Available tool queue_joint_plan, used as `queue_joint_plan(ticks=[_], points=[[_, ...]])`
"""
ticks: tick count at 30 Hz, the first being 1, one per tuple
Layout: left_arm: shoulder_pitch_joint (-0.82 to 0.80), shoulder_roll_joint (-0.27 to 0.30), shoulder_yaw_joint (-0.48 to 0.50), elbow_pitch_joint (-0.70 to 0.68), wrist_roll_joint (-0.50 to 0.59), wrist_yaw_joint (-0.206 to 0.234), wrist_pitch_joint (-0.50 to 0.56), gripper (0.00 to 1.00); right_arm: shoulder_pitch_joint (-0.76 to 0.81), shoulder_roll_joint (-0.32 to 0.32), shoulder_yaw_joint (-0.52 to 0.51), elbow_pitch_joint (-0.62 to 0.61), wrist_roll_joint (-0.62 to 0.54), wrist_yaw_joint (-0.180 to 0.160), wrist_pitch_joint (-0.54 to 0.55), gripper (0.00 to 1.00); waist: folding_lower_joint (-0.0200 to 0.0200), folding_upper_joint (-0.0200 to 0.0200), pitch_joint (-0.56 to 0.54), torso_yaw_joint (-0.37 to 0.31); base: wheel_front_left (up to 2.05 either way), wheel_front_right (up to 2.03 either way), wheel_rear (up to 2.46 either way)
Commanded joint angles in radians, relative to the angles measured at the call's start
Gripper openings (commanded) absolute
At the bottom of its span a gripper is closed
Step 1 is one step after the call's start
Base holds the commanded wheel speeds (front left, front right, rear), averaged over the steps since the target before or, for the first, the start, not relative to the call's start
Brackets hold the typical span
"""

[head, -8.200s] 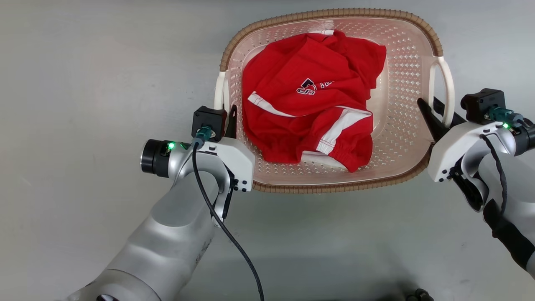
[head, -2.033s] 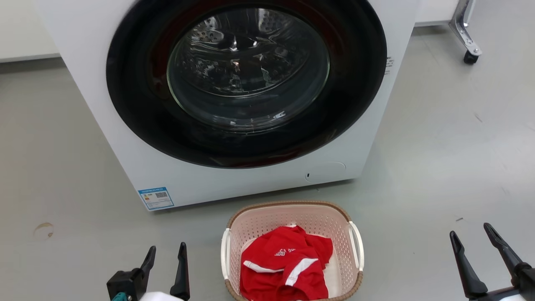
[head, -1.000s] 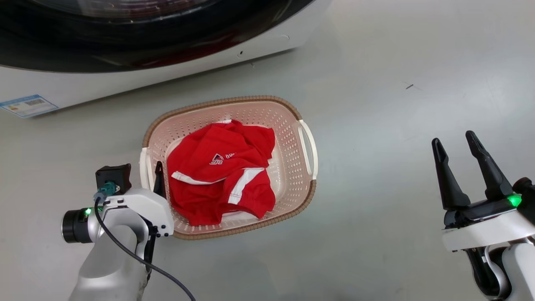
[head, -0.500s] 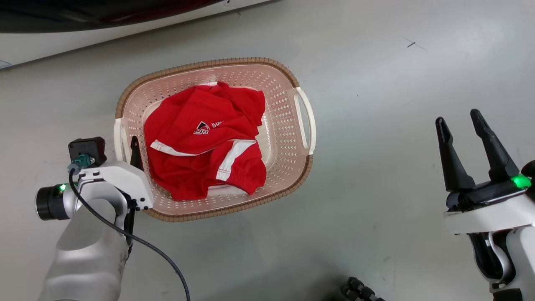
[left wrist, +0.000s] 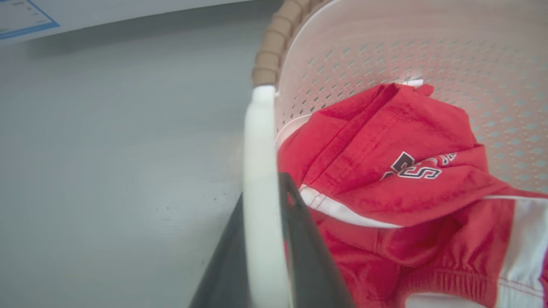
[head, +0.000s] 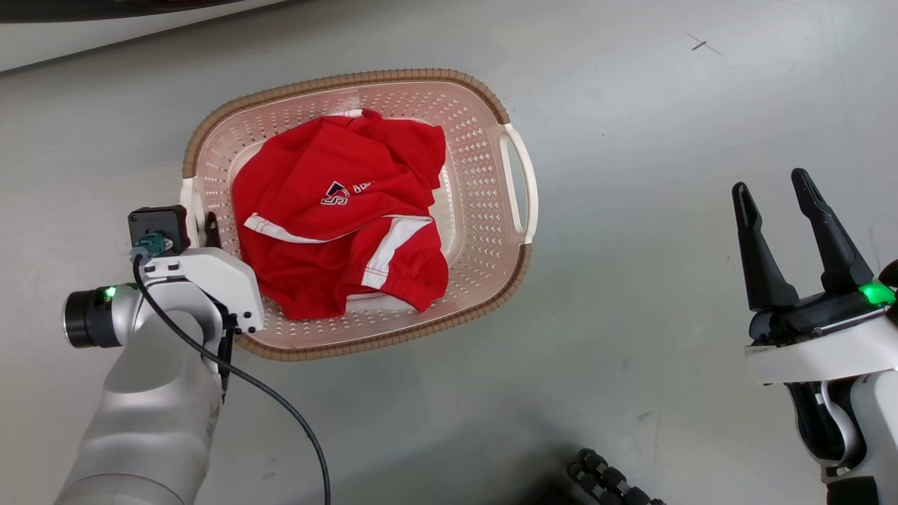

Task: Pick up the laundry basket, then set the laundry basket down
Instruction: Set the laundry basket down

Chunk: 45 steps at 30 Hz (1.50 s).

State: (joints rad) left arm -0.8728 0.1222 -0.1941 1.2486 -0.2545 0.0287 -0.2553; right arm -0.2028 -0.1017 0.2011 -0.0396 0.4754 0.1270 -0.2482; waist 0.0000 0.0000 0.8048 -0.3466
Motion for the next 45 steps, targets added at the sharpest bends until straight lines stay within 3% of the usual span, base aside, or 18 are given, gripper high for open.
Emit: queue_joint_plan(ticks=[1, 9, 16, 21, 40, 41, 42, 43, 44, 45], points=[[-0.002, 0.009, 0.005, 0.003, 0.007, 0.009, 0.007, 0.0, 0.0, -0.028, 0.009, -0.013, 0.006, 0.004, -0.014, 1.0, 0.0, 0.0, -0.001, -0.001, 0.0, 0.0, 0.0], [0.001, -0.006, 0.008, 0.023, -0.011, 0.034, 0.02, 0.0, -0.003, -0.025, 0.004, -0.01, 0.008, 0.004, -0.014, 1.0, 0.0, 0.0, -0.008, 0.005, 0.0, 0.0, 0.0], [-0.003, -0.005, 0.042, 0.032, -0.05, 0.113, 0.016, 0.0, 0.002, -0.033, 0.001, -0.012, 0.003, 0.004, -0.014, 1.0, 0.0, 0.0, -0.007, 0.019, 0.0, 0.0, 0.0], [-0.003, -0.008, 0.062, 0.035, -0.077, 0.135, 0.012, 0.0, 0.008, -0.036, -0.004, -0.014, -0.002, 0.004, -0.014, 1.0, 0.0, 0.0, -0.009, 0.03, 0.0, 0.0, 0.0], [-0.012, -0.027, 0.061, 0.039, -0.112, 0.159, 0.005, 0.0, 0.014, -0.049, 0.002, -0.009, -0.007, 0.004, -0.014, 1.0, 0.0, 0.0, -0.013, 0.047, 0.0, 0.0, 0.0], [-0.013, -0.029, 0.065, 0.04, -0.118, 0.164, 0.004, 0.09, 0.014, -0.049, 0.002, -0.008, -0.007, 0.004, -0.014, 1.0, 0.0, 0.0, -0.013, 0.048, 0.0, 0.0, 0.0], [-0.013, -0.03, 0.061, 0.04, -0.116, 0.166, 0.003, 0.33, 0.014, -0.05, 0.003, -0.008, -0.006, 0.004, -0.014, 1.0, 0.0, 0.0, -0.014, 0.049, 0.0, 0.0, 0.0], [-0.013, -0.03, 0.058, 0.04, -0.114, 0.168, 0.003, 0.48, 0.015, -0.05, 0.002, -0.007, -0.005, 0.004, -0.014, 1.0, 0.0, 0.0, -0.014, 0.05, 0.0, 0.0, 0.0], [-0.012, -0.032, 0.062, 0.04, -0.12, 0.168, 0.003, 1.0, 0.015, -0.051, 0.002, -0.005, -0.005, 0.004, -0.014, 1.0, 0.0, 0.0, -0.013, 0.051, 0.0, 0.0, 0.0], [-0.012, -0.033, 0.065, 0.04, -0.125, 0.167, 0.002, 1.0, 0.015, -0.051, 0.001, -0.004, -0.004, 0.004, -0.014, 1.0, 0.0, 0.0, -0.013, 0.051, 0.0, 0.0, 0.0]])
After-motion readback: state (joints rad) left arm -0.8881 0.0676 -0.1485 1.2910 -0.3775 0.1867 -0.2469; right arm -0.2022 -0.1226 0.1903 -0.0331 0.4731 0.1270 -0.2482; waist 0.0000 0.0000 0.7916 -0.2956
